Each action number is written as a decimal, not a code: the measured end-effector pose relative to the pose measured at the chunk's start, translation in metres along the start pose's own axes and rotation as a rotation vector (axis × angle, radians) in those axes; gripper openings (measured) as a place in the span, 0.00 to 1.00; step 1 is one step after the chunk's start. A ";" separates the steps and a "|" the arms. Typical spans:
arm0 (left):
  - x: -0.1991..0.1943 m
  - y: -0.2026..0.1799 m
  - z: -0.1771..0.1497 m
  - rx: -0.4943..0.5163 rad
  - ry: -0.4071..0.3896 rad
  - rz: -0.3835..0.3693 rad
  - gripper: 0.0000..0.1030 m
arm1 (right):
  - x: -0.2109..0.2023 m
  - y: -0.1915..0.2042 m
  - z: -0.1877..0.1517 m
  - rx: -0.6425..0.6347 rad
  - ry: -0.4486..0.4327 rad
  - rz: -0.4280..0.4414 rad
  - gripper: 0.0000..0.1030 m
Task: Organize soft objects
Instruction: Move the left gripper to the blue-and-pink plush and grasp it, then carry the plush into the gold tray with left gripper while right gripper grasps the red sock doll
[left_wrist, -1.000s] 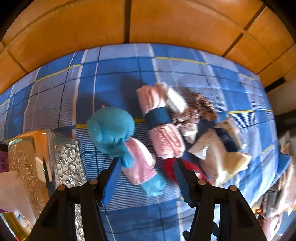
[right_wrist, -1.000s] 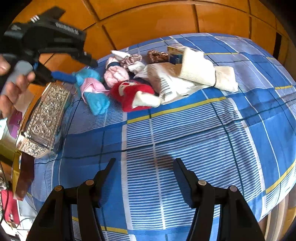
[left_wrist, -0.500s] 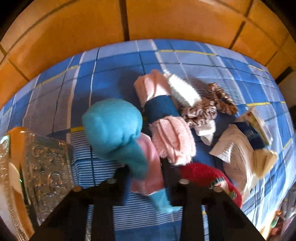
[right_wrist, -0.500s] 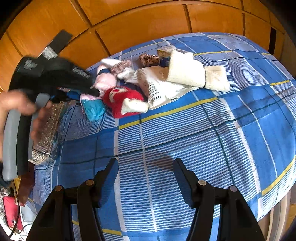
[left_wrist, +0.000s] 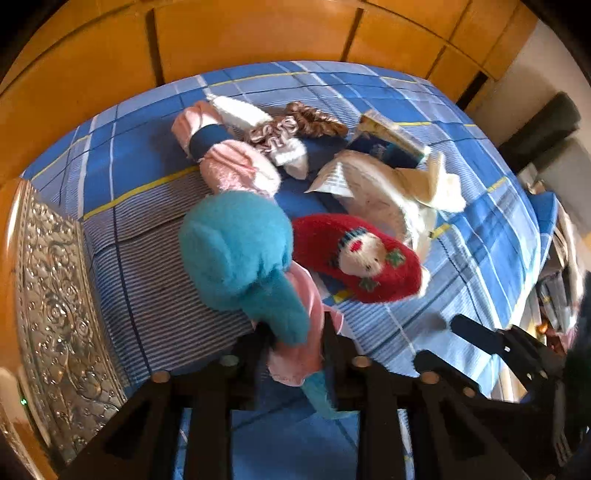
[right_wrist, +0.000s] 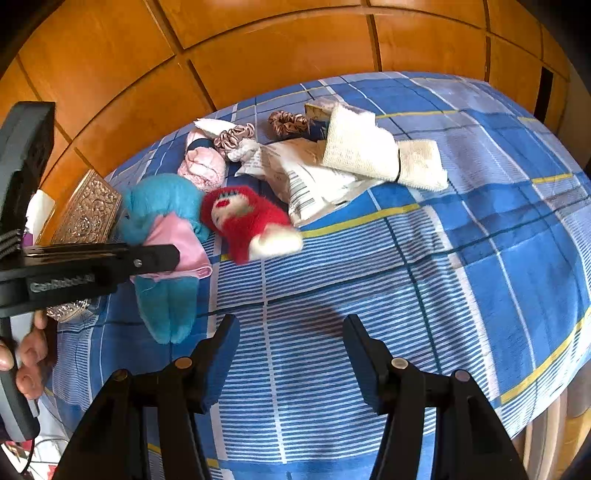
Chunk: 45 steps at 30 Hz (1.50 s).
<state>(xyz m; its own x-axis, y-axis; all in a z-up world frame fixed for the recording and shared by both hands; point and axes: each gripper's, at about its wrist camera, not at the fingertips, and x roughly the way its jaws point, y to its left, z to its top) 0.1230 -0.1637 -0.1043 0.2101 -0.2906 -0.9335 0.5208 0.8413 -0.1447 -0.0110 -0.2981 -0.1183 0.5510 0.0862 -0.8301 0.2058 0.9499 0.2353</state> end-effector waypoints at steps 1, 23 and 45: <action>0.001 0.003 0.002 -0.030 -0.004 0.005 0.37 | -0.002 0.000 0.001 -0.010 -0.004 -0.006 0.57; -0.019 0.004 -0.026 0.013 -0.093 0.079 0.21 | 0.008 0.034 0.056 -0.445 -0.010 0.060 0.46; -0.125 0.129 0.111 -0.276 -0.303 0.127 0.21 | 0.066 0.052 0.079 -0.425 0.069 0.003 0.31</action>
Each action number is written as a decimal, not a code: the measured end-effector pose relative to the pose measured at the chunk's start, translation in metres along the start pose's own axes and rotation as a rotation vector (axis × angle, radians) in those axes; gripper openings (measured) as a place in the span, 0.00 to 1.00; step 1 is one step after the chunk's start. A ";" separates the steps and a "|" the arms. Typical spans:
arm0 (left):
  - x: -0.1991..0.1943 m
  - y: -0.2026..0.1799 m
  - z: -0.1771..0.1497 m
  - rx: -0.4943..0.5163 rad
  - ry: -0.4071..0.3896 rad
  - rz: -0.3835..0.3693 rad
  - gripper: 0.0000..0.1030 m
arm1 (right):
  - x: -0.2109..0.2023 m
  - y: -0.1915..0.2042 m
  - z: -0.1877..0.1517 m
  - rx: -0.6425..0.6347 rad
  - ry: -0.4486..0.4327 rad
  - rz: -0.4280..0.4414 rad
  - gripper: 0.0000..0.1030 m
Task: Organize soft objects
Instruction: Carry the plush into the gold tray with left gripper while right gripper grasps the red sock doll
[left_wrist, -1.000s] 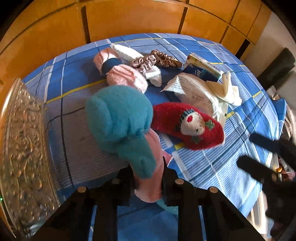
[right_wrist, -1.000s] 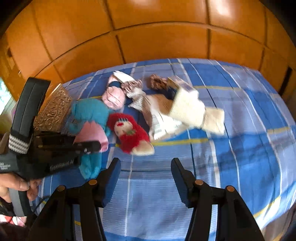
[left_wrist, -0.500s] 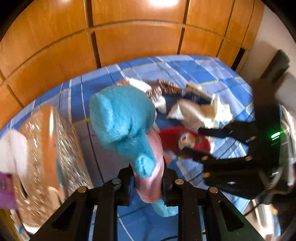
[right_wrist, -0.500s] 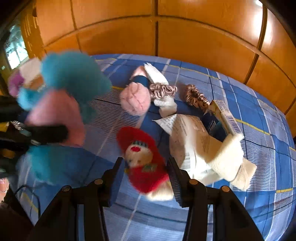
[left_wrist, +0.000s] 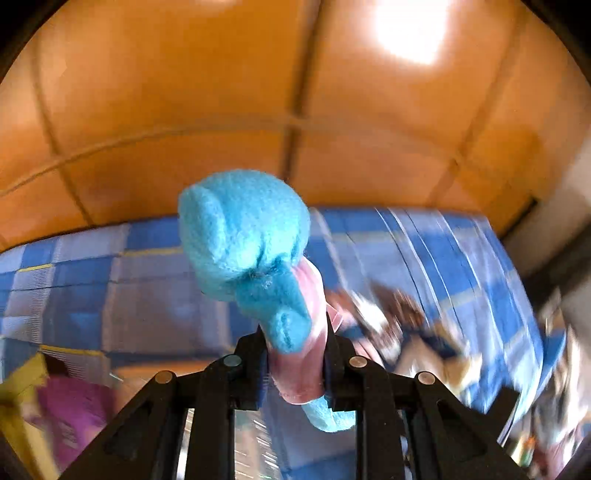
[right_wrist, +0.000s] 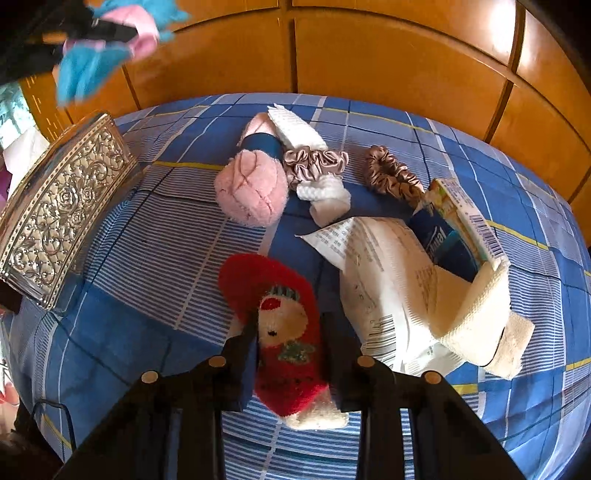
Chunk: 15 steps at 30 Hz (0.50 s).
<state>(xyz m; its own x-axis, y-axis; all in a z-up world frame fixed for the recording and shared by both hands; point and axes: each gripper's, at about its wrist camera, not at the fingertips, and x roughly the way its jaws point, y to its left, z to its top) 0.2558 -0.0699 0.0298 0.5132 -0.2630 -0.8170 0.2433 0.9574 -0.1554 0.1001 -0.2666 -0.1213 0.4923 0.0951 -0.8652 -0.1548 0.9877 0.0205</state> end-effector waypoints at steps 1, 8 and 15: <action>-0.007 0.013 0.009 -0.023 -0.022 0.021 0.21 | 0.000 0.001 0.000 -0.006 0.002 -0.006 0.32; -0.063 0.123 0.022 -0.156 -0.128 0.170 0.22 | 0.001 0.004 0.001 -0.012 0.004 -0.021 0.32; -0.107 0.228 -0.052 -0.323 -0.155 0.235 0.22 | 0.002 0.009 -0.002 -0.019 -0.009 -0.053 0.33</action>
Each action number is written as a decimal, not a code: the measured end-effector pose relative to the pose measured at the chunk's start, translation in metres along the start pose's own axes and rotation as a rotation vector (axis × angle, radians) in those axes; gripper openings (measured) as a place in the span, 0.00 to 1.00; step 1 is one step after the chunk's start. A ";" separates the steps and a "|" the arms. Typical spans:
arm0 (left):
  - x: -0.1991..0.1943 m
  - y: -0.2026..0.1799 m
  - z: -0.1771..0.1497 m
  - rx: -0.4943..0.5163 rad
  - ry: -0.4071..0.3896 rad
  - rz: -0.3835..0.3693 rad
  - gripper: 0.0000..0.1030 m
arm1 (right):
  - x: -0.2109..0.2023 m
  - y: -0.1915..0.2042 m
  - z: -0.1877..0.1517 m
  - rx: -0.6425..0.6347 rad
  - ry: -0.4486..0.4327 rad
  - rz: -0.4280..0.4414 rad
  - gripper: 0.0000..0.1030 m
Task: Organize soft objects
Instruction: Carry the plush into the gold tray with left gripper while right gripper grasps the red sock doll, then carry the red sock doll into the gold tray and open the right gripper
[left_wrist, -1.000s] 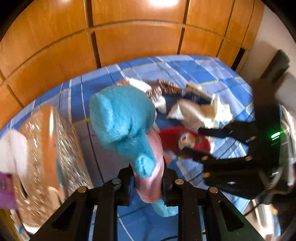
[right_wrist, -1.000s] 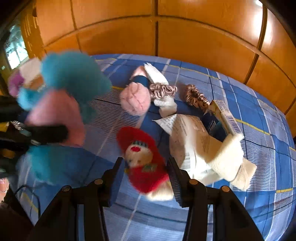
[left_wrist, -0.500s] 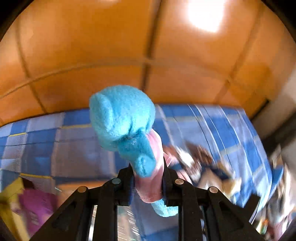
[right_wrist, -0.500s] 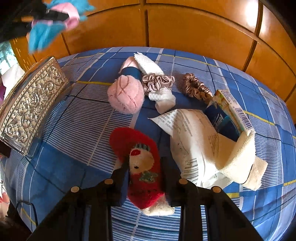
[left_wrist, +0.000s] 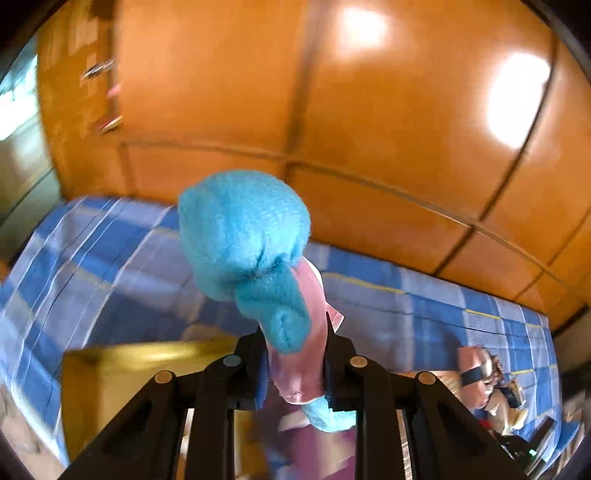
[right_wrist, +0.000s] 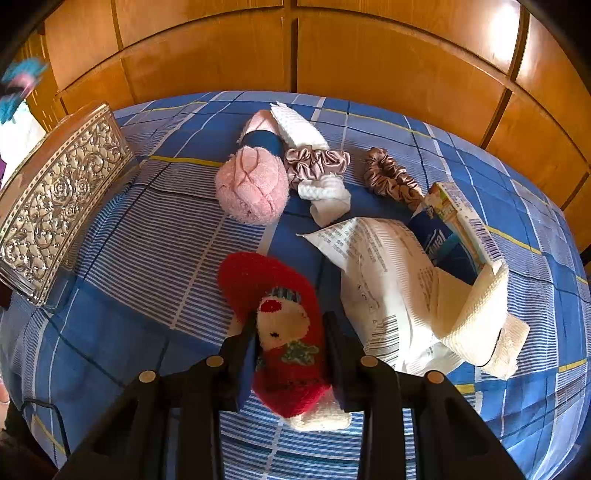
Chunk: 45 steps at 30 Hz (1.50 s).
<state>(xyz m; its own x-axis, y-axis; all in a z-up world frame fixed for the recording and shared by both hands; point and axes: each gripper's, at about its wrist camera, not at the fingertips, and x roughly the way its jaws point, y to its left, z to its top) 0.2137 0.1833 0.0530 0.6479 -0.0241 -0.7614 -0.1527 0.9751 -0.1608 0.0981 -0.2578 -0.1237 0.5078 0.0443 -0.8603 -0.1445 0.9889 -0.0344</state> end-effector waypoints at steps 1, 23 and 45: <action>-0.004 0.018 -0.008 -0.032 0.002 0.000 0.22 | 0.000 0.001 0.000 -0.004 0.001 -0.007 0.33; 0.065 0.132 -0.106 -0.174 0.176 0.048 0.42 | 0.001 0.013 -0.006 0.039 -0.016 -0.115 0.32; -0.029 0.094 -0.184 -0.066 0.003 0.052 0.71 | -0.004 0.005 -0.003 0.171 0.004 -0.083 0.21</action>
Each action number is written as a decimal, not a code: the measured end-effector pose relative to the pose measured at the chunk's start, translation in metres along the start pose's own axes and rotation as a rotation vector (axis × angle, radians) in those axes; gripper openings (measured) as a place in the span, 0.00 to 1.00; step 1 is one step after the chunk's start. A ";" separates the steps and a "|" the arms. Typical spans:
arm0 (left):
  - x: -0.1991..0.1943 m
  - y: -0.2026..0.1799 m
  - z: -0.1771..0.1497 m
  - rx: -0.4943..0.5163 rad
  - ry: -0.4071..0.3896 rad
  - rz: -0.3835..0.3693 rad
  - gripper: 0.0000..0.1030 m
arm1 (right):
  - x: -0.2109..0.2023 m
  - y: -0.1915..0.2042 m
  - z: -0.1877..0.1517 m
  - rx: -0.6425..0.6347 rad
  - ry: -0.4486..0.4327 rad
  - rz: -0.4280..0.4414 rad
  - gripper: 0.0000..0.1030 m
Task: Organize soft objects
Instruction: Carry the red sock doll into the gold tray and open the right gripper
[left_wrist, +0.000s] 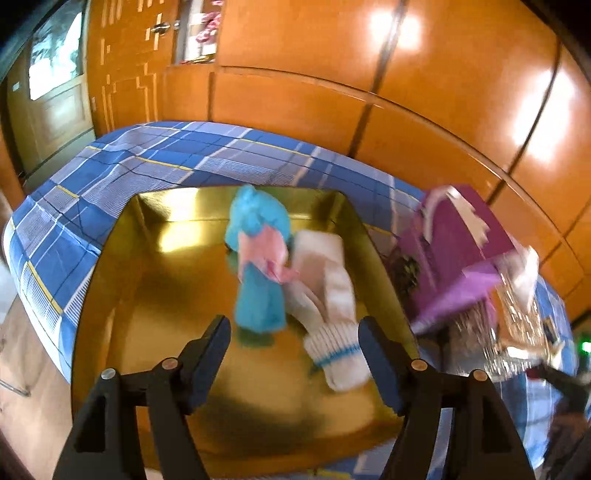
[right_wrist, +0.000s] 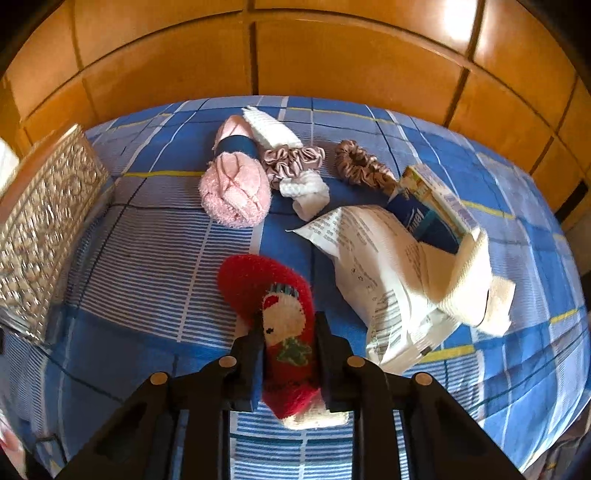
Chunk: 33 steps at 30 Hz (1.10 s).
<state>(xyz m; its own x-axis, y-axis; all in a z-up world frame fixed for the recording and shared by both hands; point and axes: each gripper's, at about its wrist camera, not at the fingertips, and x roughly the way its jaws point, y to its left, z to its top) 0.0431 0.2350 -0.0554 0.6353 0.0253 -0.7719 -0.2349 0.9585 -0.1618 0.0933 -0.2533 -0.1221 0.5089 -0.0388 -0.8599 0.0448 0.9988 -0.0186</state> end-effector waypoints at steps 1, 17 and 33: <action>-0.002 -0.003 -0.004 0.009 -0.001 -0.001 0.71 | -0.001 -0.002 0.000 0.019 0.006 0.016 0.21; -0.015 -0.034 -0.035 0.114 -0.005 0.003 0.71 | -0.044 0.012 0.038 0.063 -0.030 0.166 0.18; -0.031 -0.016 -0.031 0.089 -0.051 0.049 0.75 | -0.093 0.176 0.159 -0.156 -0.169 0.380 0.18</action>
<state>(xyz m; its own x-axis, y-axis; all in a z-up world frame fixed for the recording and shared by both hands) 0.0040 0.2101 -0.0479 0.6616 0.0847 -0.7450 -0.2018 0.9771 -0.0681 0.1907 -0.0784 0.0363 0.5984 0.3408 -0.7251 -0.2967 0.9350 0.1945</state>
